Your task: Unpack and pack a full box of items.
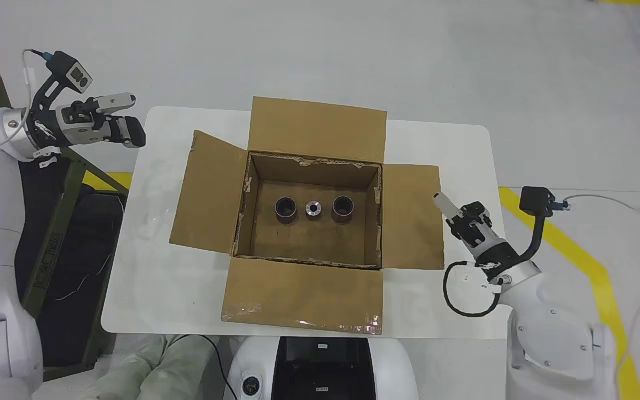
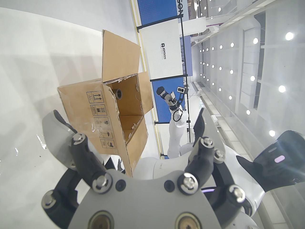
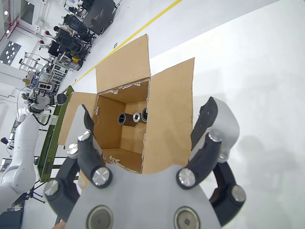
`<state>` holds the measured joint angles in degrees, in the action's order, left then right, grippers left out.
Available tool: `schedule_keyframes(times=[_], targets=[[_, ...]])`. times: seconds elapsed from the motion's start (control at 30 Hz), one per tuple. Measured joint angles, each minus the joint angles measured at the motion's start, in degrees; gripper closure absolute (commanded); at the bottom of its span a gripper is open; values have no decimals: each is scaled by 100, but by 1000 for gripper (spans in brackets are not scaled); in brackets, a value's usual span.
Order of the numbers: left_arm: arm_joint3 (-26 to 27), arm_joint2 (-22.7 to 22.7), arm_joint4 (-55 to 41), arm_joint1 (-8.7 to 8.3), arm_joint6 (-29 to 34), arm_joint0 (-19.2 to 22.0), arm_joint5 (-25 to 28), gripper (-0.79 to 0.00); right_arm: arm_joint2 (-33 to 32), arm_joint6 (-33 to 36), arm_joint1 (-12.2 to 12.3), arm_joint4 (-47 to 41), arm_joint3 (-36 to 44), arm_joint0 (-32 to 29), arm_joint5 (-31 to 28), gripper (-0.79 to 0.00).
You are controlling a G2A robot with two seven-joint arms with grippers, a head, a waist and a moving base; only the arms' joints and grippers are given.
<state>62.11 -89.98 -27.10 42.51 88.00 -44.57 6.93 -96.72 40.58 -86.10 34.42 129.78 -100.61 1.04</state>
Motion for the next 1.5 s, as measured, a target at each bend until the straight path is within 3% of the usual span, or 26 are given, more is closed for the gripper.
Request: schedule_keyframes(times=[0.17, 0.33, 0.93, 1.5], targets=[[0, 0, 0, 0, 0, 0, 0, -785, -106, 140, 30, -583, -184, 15, 306, -785], [0, 0, 0, 0, 0, 0, 0, -785, -493, 363, 65, -1860, -448, 106, 790, -785], [0, 0, 0, 0, 0, 0, 0, -785, -503, 819, 263, -2236, -1162, 343, 1014, -785], [0, 0, 0, 0, 0, 0, 0, -785, -617, 1773, 470, -3448, -633, 388, 943, -785]])
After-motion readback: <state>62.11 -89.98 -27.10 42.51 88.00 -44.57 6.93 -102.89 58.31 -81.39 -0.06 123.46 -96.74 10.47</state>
